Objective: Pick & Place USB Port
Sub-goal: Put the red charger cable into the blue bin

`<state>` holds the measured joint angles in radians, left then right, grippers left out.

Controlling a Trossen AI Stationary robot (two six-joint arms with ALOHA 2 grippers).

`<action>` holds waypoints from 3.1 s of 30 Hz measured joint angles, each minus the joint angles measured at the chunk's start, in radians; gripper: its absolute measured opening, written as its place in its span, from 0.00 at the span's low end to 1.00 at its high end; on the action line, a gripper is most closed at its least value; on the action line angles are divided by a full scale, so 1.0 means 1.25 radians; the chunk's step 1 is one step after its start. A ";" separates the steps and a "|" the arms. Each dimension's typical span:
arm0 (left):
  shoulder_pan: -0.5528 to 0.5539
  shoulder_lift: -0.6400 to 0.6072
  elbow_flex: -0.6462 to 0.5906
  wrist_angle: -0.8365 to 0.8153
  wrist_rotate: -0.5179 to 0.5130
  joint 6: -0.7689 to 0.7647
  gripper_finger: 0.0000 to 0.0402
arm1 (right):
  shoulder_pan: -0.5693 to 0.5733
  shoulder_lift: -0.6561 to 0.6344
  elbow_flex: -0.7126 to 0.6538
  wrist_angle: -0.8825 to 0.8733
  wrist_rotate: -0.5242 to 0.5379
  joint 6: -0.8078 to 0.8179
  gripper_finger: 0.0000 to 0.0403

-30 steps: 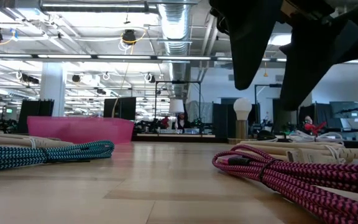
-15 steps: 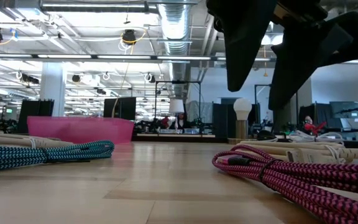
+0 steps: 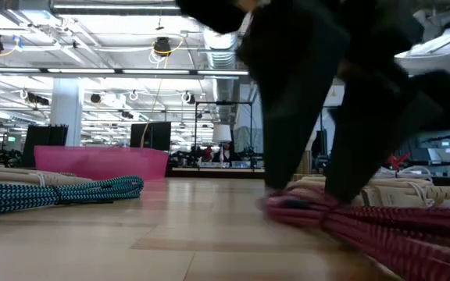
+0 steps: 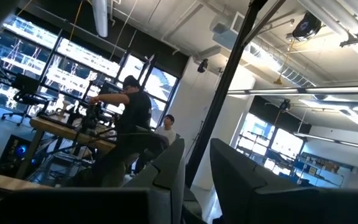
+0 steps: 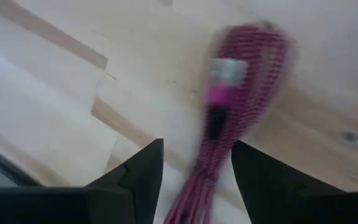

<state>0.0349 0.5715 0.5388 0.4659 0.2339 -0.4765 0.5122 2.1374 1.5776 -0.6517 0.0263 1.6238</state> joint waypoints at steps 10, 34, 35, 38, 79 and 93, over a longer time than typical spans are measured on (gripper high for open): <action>0.000 0.000 0.000 -0.019 0.000 0.000 0.19 | 0.009 0.044 0.022 0.057 0.000 -0.012 0.35; 0.000 0.000 0.000 -0.019 0.000 0.000 0.19 | -0.017 -0.094 0.018 -0.172 0.026 -0.084 0.00; 0.000 0.000 0.000 -0.019 0.000 0.000 0.19 | -0.019 -0.111 0.018 -0.185 0.036 -0.084 0.00; 0.000 0.000 0.000 -0.019 0.000 0.000 0.19 | -0.020 -0.173 0.018 -0.237 0.064 -0.083 0.00; 0.000 0.000 0.000 -0.023 0.000 0.027 0.19 | 0.212 -0.385 -0.247 -0.535 -0.063 0.291 0.00; 0.000 0.000 0.000 -0.025 0.000 0.025 0.19 | 0.205 -0.386 -0.337 -0.483 -0.125 0.307 0.02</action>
<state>0.0347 0.5716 0.5388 0.4351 0.2333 -0.4458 0.7686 1.6550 1.1564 -1.2551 -0.1296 2.0072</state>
